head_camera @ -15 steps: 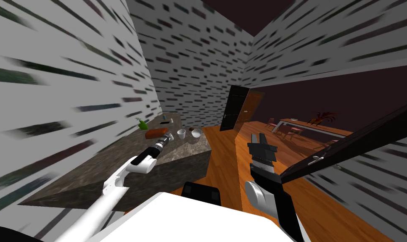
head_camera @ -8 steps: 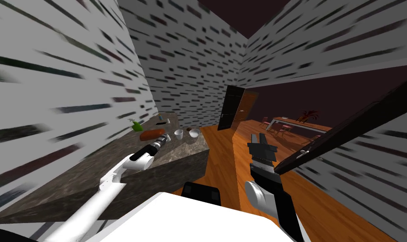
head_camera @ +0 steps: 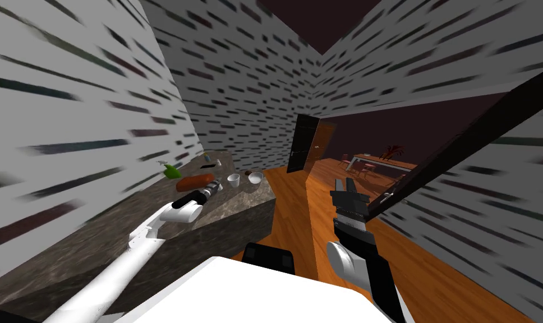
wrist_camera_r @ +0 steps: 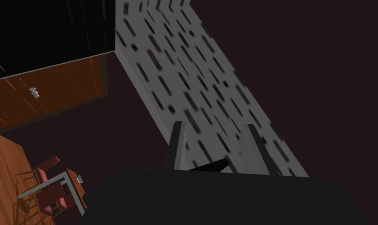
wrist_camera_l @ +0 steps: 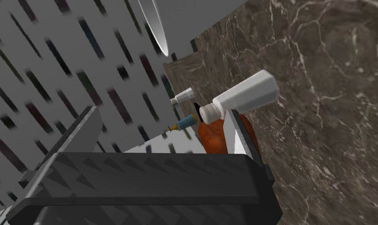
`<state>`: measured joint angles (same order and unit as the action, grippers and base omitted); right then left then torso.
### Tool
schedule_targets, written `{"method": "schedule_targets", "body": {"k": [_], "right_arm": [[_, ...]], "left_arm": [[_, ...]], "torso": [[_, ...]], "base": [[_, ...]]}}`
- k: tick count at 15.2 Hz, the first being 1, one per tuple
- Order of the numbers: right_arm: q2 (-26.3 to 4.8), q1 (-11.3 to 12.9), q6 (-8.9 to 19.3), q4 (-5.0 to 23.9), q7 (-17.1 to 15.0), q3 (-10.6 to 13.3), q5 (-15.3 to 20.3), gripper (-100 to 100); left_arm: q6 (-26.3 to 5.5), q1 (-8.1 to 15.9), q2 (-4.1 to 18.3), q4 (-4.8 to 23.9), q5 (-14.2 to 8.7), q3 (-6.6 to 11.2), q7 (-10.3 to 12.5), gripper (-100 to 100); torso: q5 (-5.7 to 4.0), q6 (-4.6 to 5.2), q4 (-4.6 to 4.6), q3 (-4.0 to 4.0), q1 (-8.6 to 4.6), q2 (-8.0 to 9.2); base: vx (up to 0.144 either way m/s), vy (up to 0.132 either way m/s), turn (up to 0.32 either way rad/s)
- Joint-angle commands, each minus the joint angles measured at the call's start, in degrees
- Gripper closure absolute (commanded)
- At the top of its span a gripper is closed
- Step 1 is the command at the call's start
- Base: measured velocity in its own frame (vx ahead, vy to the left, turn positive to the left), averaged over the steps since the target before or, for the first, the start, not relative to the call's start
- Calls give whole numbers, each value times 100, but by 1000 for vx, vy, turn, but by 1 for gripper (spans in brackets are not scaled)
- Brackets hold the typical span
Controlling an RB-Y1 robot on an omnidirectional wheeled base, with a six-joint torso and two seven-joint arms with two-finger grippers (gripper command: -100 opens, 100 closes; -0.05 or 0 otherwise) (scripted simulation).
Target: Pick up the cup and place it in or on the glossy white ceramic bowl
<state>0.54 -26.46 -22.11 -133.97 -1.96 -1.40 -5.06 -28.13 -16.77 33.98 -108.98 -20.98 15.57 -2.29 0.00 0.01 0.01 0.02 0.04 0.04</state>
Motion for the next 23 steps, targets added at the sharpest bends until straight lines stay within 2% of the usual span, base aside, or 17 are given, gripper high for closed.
{"method": "schedule_targets", "body": {"k": [1,2,5,6,9,10,12,13,14,16,17,20,21,23], "right_arm": [[0,0,0,0,0,0,0,0],[0,0,0,0,0,0,0,0],[0,0,0,0,0,0,0,0],[0,-1,0,0,0,0,0,0],[0,-1,0,0,0,0,0,0],[0,-1,0,0,0,0,0,0],[0,0,0,0,0,0,0,0],[0,-1,0,0,0,0,0,0],[0,-1,0,0,0,0,0,0],[0,0,0,0,0,0,0,0],[0,-1,0,0,0,0,0,0],[0,-1,0,0,0,0,0,0],[0,-1,0,0,0,0,0,0],[0,0,0,0,0,0,0,0]], "left_arm": [[-247,36,76,81,-68,39,2,-100],[-383,113,244,231,-222,158,8,-100],[-673,113,244,231,-222,158,8,-100],[-852,187,410,381,-376,275,14,-100],[-1099,187,410,381,-376,275,14,-100],[-1261,260,572,531,-528,391,21,-100],[-1521,260,572,531,-528,391,21,-100],[-1521,260,572,531,-528,391,21,-100],[-1726,331,729,680,-678,504,28,-100],[-1939,331,729,680,-678,504,28,-100],[-2080,399,882,829,-825,614,34,-100],[-2351,399,882,829,-825,614,34,-100],[-2516,464,1029,975,-969,721,41,-100],[-2755,464,1029,975,-969,721,41,-100]], "torso": [[0,0,0,0,0,0],[1,-2,0,0,3,0],[0,-1,0,0,-2,-1],[-1,-2,-1,-3,-9,-6],[-2,-2,-1,-3,-6,-5],[0,-3,-1,-2,-4,-4],[0,1,0,-1,0,-2],[1,-2,0,-1,-1,-2],[0,-3,-1,-2,-2,-4],[-1,1,-1,-3,-5,-5],[0,-2,-1,-2,-3,-4],[0,-3,-1,-3,-2,-5],[0,-3,-1,-3,-4,-6],[-2,2,-2,-5,-7,-8]], "base": [[-11,11,-56],[-15,-2,-209],[1,-14,-113],[15,-43,-187],[0,-8,-94],[-9,0,-183],[-6,2,-125],[5,-7,-5],[8,-19,-161],[-1,-3,-121],[5,-14,-251],[3,-5,-70],[17,-22,-208],[4,-4,-122]]}}
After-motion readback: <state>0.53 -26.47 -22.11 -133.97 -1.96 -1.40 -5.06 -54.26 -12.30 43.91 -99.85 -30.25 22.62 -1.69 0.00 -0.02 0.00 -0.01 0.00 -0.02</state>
